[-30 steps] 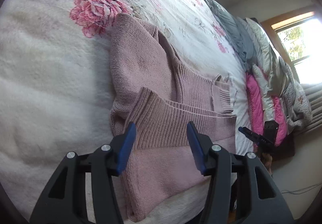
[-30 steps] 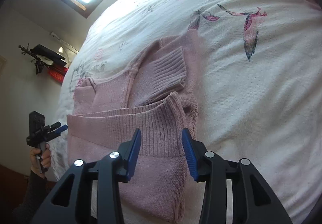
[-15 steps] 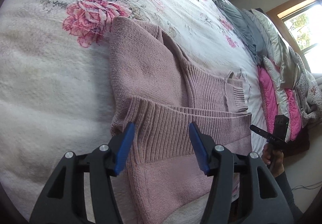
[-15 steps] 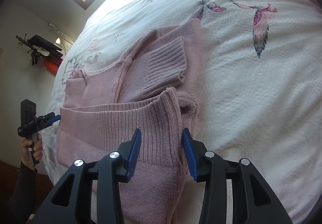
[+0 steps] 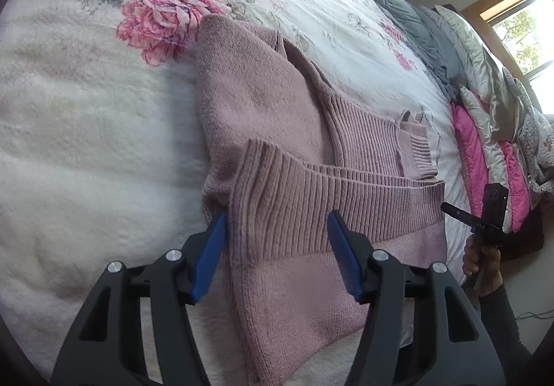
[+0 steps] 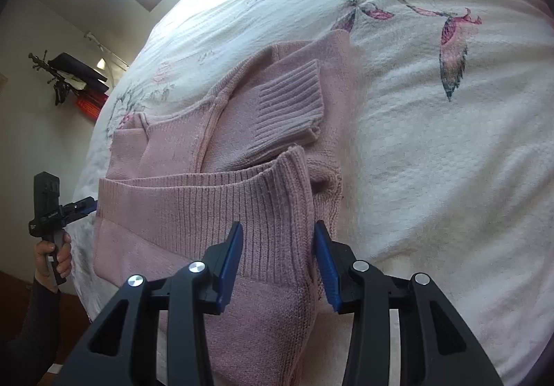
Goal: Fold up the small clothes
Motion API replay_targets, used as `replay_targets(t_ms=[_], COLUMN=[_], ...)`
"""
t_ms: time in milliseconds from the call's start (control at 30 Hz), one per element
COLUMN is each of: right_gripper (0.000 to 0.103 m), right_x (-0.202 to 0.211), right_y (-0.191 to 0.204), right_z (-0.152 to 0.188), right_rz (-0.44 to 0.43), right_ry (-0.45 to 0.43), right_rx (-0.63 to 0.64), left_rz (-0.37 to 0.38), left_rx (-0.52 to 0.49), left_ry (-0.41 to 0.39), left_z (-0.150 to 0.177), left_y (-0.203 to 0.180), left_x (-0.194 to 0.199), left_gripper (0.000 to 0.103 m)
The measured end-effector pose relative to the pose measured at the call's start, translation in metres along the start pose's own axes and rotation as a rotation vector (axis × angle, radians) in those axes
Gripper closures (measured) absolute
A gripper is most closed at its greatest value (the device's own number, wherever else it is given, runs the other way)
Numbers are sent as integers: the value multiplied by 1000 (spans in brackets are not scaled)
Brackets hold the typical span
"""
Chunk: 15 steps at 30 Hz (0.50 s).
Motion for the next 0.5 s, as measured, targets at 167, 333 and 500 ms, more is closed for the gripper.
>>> replay_targets(t_ms=[167, 333, 500], right_gripper=[68, 92, 94], right_x=[-1, 2, 18], right_y=[9, 17, 30], right_z=[2, 4, 6], right_rz=[21, 65, 67], right_ry=[1, -7, -44], right_rx=[45, 88, 118], left_rz=[-36, -21, 23], left_rx=[-49, -46, -52], left_ry=[-8, -43, -105], left_z=[6, 6, 11], left_y=[-4, -1, -5], left_x=[1, 6, 24], left_gripper=[95, 97, 98])
Point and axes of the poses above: each gripper's, at about its wrist camera, not at the fingertips, and x roughly against the way its jaws point, y to its left, z to its underside, the point moved 2 cm from there along -x, roughly the way its jaws point, and after that the axes turned 8 degrees about -z, right-handed, at the moved point
